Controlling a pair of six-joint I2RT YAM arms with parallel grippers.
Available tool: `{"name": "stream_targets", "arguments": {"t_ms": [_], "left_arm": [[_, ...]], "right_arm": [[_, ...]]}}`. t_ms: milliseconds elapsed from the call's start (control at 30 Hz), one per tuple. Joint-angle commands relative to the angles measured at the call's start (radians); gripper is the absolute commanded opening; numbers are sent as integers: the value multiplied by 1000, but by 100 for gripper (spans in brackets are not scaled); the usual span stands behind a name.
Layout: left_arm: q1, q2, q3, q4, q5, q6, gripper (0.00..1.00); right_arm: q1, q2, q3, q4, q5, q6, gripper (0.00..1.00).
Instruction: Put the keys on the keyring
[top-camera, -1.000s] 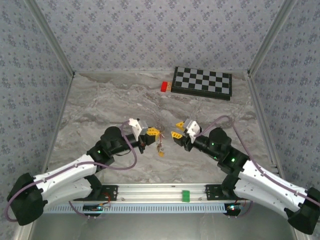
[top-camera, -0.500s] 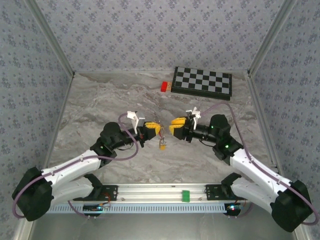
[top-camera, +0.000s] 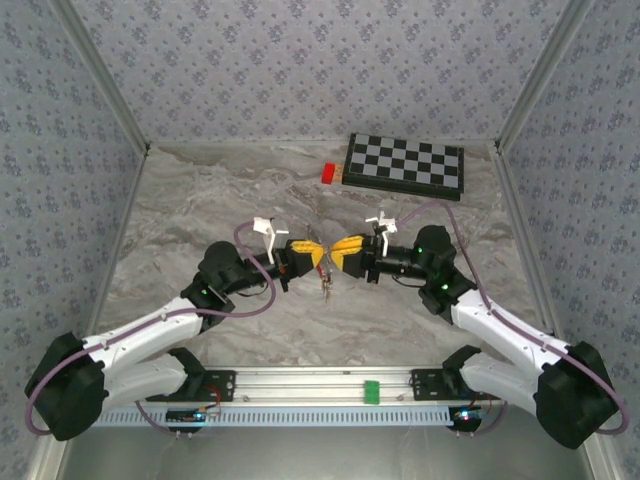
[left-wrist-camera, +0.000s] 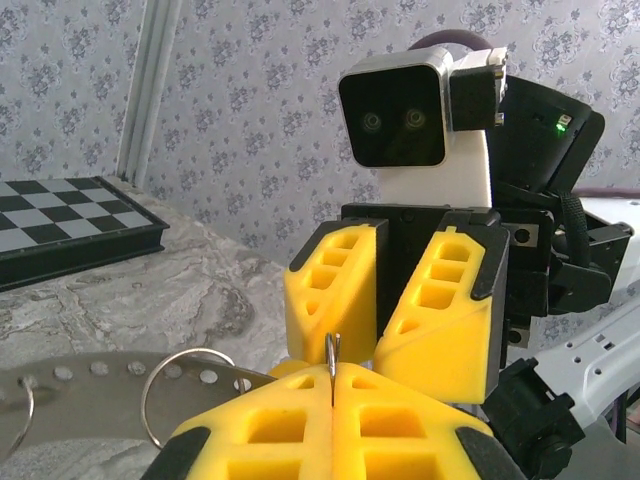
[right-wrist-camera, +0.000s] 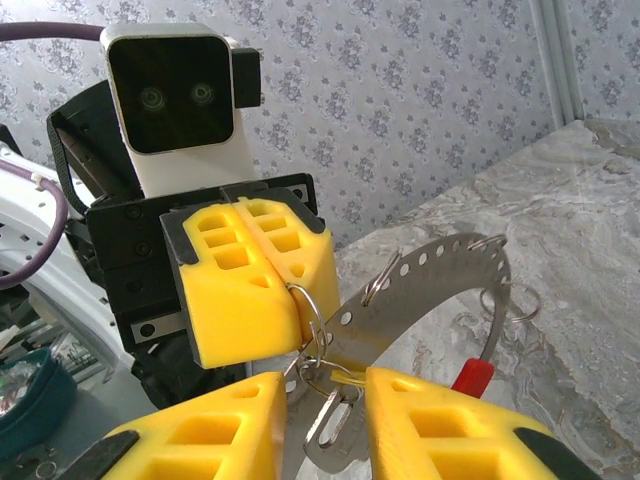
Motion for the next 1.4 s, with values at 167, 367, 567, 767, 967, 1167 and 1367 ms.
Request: {"name": "stream_targets", "arguments": {"t_ms": [167, 367, 567, 767, 967, 1167, 1367], "left_arm": [[-8, -5, 34, 54, 32, -3, 0], [-11, -7, 32, 48, 32, 5, 0], [-10, -13, 30, 42, 27, 12, 0], [-10, -18, 29, 33, 19, 20, 0], [-11, -18, 27, 34, 16, 21, 0], [-12, -16, 23, 42, 18, 21, 0], [-13, -26, 25, 31, 13, 27, 0]], "right_arm": [[5, 14, 48, 43, -33, -1, 29], [6, 29, 57, 57, -28, -2, 31], [6, 54, 66, 55, -52, -4, 29], [0, 21, 42, 58, -15, -8, 39], [-18, -36, 43, 27, 23, -24, 40], [-8, 11, 82, 15, -41, -20, 35], [4, 52, 90, 14, -63, -19, 30]]}}
